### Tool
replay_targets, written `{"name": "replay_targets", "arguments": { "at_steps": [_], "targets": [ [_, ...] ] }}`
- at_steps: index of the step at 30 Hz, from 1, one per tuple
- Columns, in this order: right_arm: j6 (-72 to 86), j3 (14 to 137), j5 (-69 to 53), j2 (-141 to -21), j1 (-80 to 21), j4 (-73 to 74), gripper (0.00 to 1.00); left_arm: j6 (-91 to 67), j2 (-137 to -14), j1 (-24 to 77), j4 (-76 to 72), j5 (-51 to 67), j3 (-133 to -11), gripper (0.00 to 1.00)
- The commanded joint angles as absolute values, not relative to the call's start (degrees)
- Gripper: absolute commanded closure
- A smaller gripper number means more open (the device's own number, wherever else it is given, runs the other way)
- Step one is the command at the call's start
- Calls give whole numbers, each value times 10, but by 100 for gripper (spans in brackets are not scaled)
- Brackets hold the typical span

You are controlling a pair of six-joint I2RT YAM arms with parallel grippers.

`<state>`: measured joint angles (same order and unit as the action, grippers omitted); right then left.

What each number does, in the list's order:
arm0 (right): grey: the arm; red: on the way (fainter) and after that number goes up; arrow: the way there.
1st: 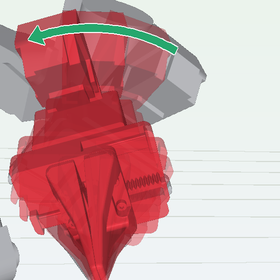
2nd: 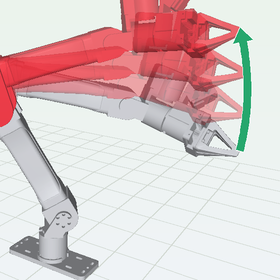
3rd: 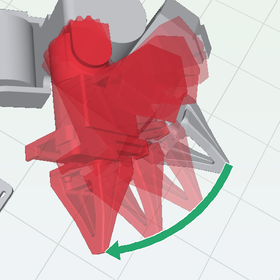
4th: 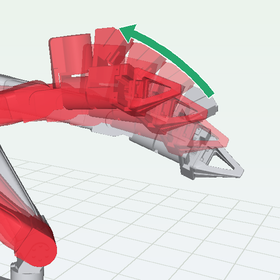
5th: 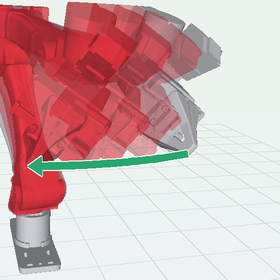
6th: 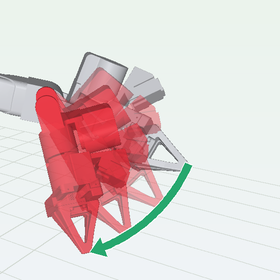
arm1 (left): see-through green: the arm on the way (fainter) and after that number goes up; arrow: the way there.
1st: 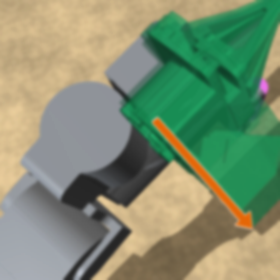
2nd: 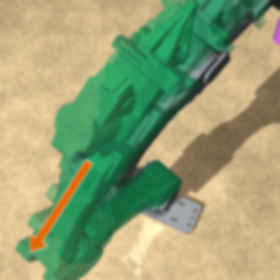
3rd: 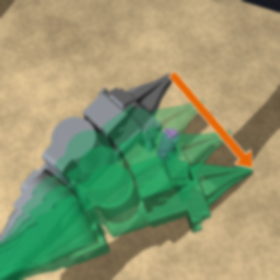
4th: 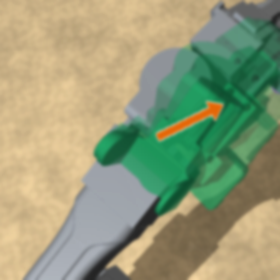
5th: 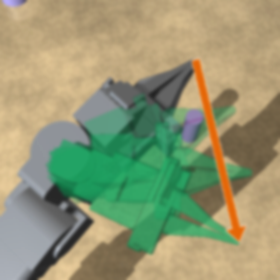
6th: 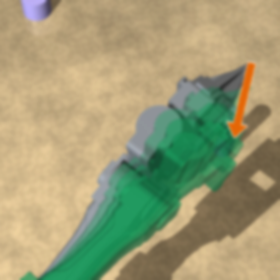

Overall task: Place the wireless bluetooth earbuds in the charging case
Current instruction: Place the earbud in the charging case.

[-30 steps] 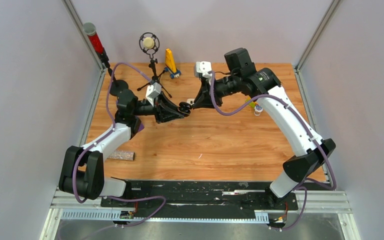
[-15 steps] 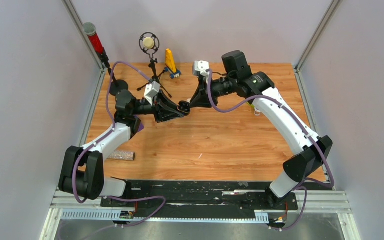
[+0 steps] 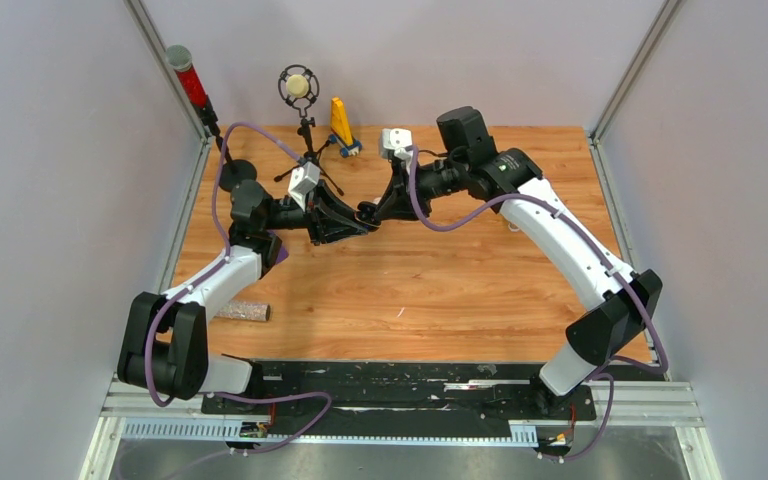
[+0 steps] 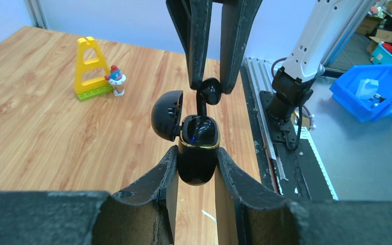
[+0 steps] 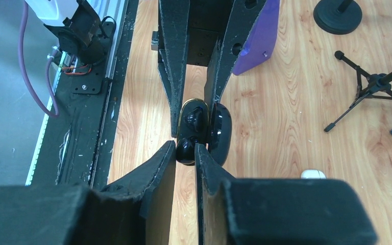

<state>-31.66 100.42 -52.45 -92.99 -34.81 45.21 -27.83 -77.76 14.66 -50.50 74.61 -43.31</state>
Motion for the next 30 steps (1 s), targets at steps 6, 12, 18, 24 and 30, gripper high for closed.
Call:
{"name": "replay_targets", "arguments": {
  "at_steps": [6, 12, 18, 24, 30],
  "targets": [
    [-336, 991, -517, -910, -357, 439, 81, -283, -762, 148, -530, 745, -452, 100],
    [-335, 999, -514, -913, -358, 439, 81, -283, -764, 148, -530, 745, -452, 100],
    [-331, 1032, -520, -920, -358, 450, 81, -280, -766, 148, -530, 745, -452, 100],
    [-337, 1041, -521, -917, -357, 460, 81, -277, -765, 148, -529, 745, -451, 100],
    [-353, 1025, -515, -910, -358, 468, 81, -279, -764, 148, -529, 746, -453, 100]
  ]
}}
